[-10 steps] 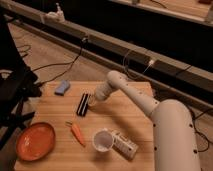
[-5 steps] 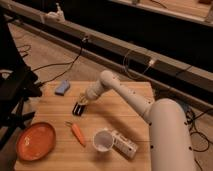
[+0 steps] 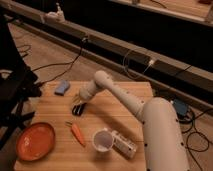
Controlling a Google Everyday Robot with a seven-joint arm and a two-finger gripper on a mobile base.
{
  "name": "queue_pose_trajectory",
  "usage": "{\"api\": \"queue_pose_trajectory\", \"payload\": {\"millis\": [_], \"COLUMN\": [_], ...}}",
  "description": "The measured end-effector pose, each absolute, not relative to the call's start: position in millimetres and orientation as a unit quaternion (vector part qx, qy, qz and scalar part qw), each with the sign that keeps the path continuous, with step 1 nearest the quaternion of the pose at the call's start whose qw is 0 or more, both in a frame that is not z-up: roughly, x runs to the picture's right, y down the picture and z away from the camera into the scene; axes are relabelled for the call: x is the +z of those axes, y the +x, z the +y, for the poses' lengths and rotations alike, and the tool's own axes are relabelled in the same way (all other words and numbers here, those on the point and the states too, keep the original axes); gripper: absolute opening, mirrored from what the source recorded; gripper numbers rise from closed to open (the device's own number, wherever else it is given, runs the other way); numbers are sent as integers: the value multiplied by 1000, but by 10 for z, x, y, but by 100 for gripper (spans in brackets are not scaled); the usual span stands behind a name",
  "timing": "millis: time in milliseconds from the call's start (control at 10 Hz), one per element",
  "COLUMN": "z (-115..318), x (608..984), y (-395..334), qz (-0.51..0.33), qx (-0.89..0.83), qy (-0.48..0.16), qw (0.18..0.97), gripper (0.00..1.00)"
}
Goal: Push the eraser across the table
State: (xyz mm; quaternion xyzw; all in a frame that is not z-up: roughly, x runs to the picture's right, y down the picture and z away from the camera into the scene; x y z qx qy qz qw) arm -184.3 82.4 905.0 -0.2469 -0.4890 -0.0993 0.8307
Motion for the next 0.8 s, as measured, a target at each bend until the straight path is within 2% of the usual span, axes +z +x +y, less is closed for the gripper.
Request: {"api": "queue_pose_trajectory", "payload": {"millis": [400,800], "z": [565,727], "x": [9025,9131], "y": [-1395,-822], "qz": [-457,-404], "qx": [-91,-59], "qy": [-214,-232], "qw": [858,883], "gripper": [0,0]}}
